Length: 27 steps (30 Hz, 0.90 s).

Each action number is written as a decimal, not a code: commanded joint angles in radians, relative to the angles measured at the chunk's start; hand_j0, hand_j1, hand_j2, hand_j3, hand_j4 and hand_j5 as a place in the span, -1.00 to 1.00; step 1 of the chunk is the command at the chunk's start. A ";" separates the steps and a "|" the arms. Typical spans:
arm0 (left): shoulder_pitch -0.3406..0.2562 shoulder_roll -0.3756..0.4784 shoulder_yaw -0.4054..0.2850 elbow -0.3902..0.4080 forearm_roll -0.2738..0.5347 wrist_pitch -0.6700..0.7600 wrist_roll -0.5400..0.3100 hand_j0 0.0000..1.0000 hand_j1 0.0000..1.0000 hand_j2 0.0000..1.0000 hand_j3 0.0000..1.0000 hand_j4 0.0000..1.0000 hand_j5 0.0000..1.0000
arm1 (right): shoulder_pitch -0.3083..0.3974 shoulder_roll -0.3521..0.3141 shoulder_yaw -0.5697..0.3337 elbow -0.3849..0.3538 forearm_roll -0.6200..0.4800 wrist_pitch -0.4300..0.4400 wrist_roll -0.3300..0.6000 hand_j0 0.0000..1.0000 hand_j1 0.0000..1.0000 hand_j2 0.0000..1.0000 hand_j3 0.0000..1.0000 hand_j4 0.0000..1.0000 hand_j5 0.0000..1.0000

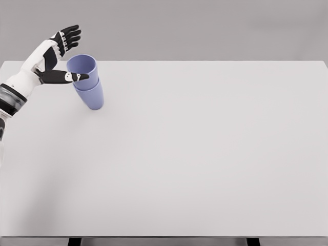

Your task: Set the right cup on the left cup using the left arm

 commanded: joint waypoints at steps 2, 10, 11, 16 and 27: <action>0.000 0.004 0.003 -0.009 0.007 0.001 0.000 1.00 1.00 1.00 1.00 1.00 1.00 | 0.000 0.000 -0.001 0.000 0.000 0.000 0.000 1.00 1.00 1.00 1.00 1.00 1.00; 0.067 0.079 0.065 -0.081 0.056 0.001 0.000 1.00 1.00 1.00 1.00 1.00 1.00 | 0.000 0.000 -0.001 0.000 0.000 -0.001 0.000 1.00 1.00 1.00 1.00 1.00 1.00; 0.083 0.081 0.082 -0.093 0.065 0.001 0.000 1.00 1.00 1.00 1.00 1.00 1.00 | 0.000 0.000 0.000 0.000 0.000 0.000 0.000 1.00 1.00 1.00 1.00 1.00 1.00; 0.182 0.092 0.149 -0.173 0.073 -0.002 0.000 1.00 1.00 1.00 1.00 1.00 1.00 | 0.000 0.000 0.000 0.000 0.000 0.000 0.000 1.00 1.00 1.00 1.00 1.00 1.00; 0.402 0.090 0.241 -0.287 0.065 0.006 0.003 1.00 1.00 1.00 1.00 1.00 1.00 | 0.000 0.000 0.000 0.000 0.000 -0.001 0.000 1.00 1.00 1.00 1.00 1.00 1.00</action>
